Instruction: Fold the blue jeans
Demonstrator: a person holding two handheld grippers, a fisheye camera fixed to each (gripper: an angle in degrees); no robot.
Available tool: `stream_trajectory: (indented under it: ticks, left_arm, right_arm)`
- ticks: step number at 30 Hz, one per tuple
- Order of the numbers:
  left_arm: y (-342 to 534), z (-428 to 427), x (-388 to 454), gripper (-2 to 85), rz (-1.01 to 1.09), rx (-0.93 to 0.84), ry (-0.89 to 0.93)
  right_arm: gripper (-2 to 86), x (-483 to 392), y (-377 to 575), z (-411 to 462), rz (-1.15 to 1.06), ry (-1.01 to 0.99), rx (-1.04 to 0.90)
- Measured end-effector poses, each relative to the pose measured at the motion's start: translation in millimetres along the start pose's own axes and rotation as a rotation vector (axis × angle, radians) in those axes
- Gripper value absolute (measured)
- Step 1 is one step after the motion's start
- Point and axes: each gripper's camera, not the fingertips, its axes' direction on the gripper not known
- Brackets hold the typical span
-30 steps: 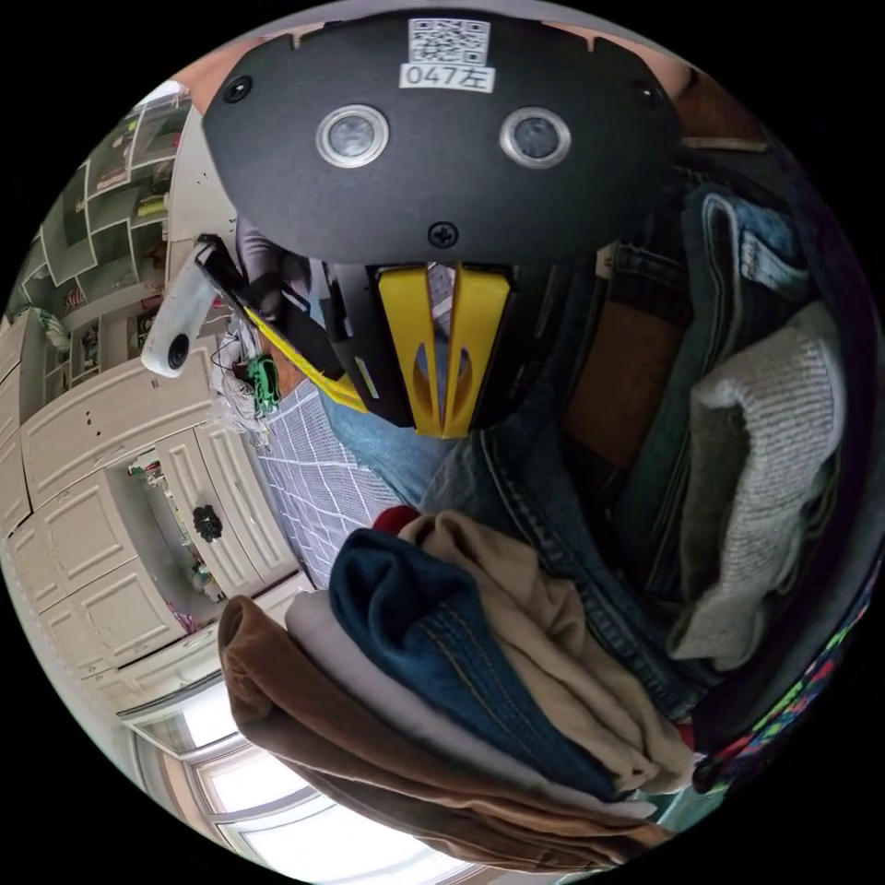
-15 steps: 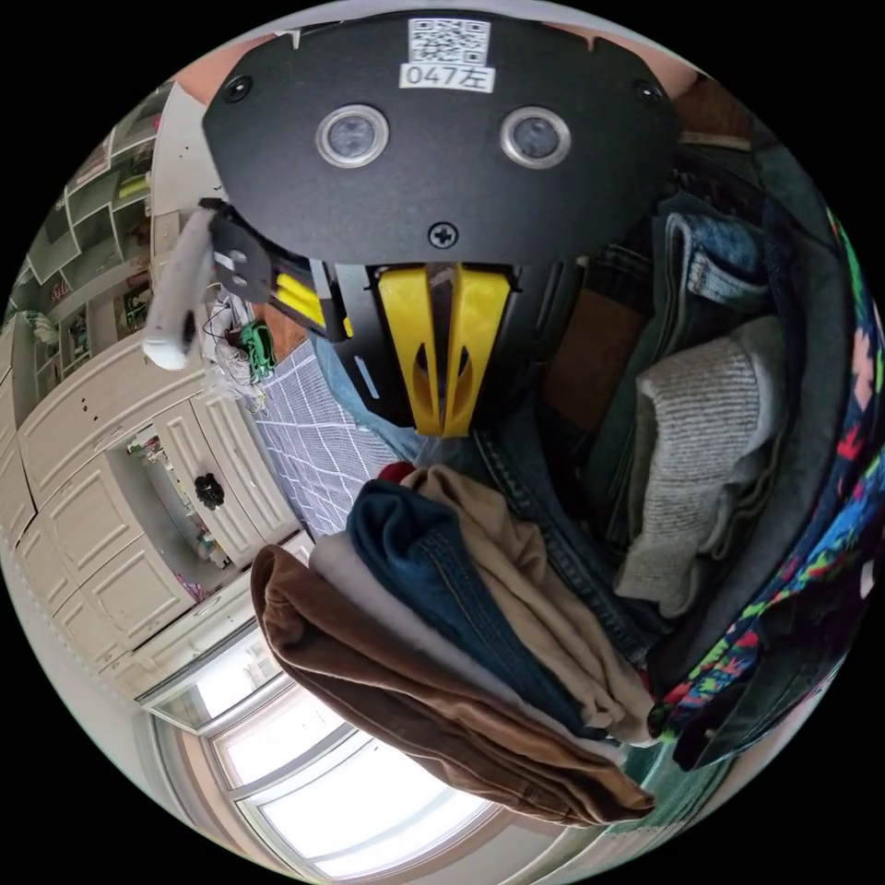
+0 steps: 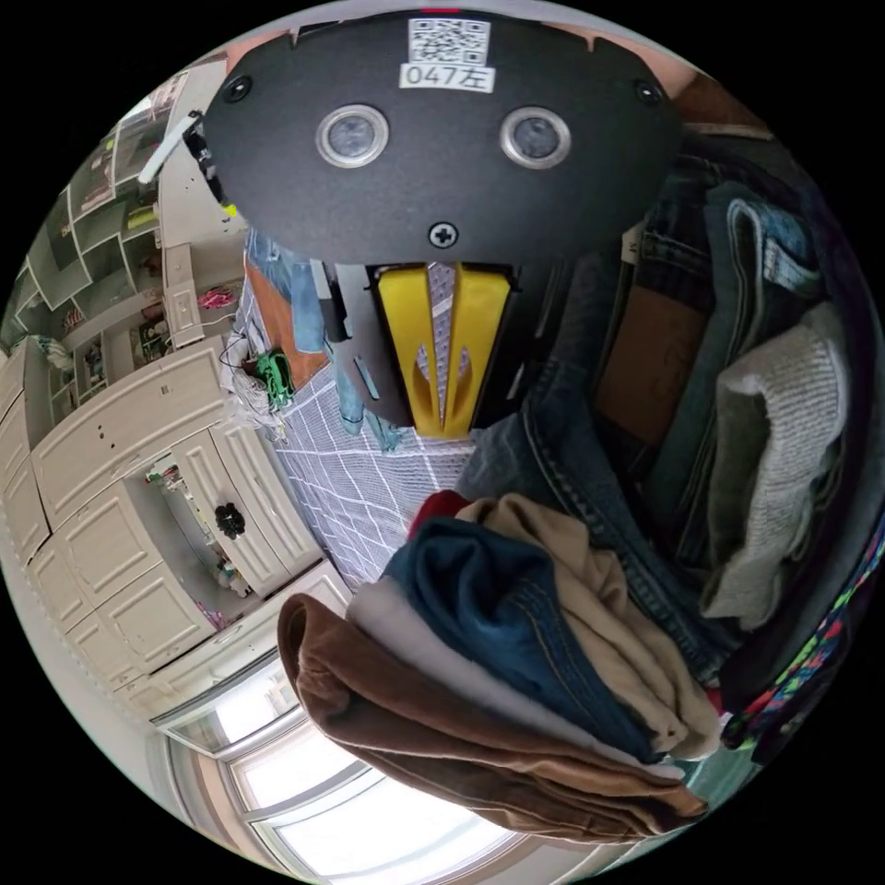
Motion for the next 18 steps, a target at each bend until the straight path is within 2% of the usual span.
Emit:
stream_trajectory:
  ticks: [2,5,8,12,14,16,18]
  left_arm:
    - [0,6,2,-1.0,-0.001,0.001,-0.002]
    - [0,15,3,-1.0,-0.01,0.009,-0.007]
    - [-1,24,0,-1.0,-0.026,0.016,-0.008]
    - [-5,40,-2,-1.0,-0.052,0.024,-0.006]
    - [-8,51,-1,-1.0,-0.061,0.023,0.003]
    - [-11,62,3,-1.0,-0.064,0.02,0.01]
    - [-15,76,10,-1.0,-0.058,0.025,0.018]
  right_arm:
    - [4.0,-80,-35,27,-0.259,-0.208,-0.039]
    - [3.8,-177,-68,82,-0.482,-0.384,-0.144]
    - [5.2,-245,-92,149,-0.597,-0.354,-0.272]
    - [5.5,-276,-104,227,-0.655,-0.209,-0.45]
    - [1.2,-264,-108,255,-0.633,-0.164,-0.503]
    - [-0.4,-243,-123,251,-0.548,-0.253,-0.495]
    - [-0.9,-215,-140,234,-0.416,-0.396,-0.403]
